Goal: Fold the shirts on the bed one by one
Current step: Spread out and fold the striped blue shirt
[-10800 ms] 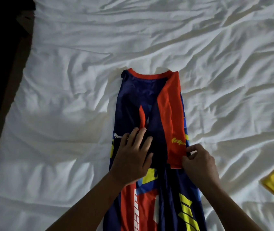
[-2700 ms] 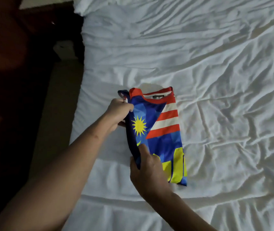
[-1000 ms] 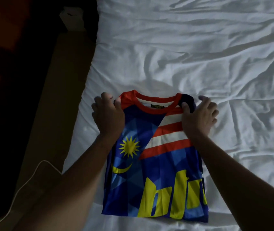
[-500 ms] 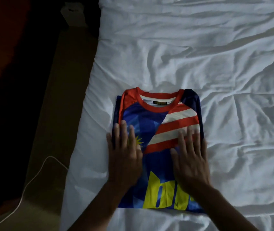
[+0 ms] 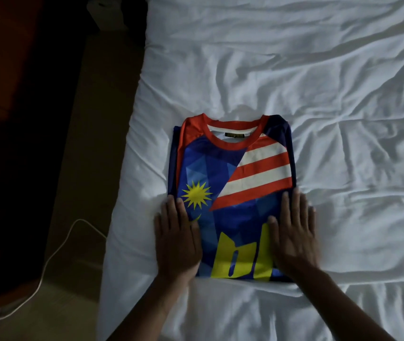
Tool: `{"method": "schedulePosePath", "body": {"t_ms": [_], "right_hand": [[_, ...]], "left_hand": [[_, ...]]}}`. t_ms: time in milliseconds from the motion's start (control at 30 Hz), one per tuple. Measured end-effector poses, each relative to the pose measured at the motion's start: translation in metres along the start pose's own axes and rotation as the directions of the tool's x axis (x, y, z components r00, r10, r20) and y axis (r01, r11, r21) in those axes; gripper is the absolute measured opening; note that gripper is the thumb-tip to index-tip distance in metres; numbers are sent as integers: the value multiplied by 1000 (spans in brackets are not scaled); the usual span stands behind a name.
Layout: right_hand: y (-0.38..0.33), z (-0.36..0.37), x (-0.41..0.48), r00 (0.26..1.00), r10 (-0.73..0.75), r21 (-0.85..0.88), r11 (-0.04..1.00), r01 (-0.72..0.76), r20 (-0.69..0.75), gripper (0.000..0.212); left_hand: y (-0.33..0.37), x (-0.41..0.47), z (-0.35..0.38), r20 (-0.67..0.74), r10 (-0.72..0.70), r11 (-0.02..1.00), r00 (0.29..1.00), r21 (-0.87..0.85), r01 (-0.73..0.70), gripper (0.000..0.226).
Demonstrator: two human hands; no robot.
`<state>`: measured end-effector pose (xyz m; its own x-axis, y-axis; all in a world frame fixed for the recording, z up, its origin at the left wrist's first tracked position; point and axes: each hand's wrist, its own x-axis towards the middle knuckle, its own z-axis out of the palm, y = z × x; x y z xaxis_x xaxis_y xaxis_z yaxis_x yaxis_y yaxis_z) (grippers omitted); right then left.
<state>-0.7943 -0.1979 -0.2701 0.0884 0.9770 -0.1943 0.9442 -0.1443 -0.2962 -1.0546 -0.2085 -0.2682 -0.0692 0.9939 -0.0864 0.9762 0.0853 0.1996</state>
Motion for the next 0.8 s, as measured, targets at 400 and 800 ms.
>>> {"method": "schedulePosePath", "body": {"t_ms": [400,800], "right_hand": [[-50,-60,145,805,496,772,353,-529,326,35],[-93,-190,85,913,367,869,378,-320,177,15]], "left_hand": [[18,173,-49,450,-470,394,759,-662,637,72],[8,146,-170,440,-151,108,885,-883,458,9]]}}
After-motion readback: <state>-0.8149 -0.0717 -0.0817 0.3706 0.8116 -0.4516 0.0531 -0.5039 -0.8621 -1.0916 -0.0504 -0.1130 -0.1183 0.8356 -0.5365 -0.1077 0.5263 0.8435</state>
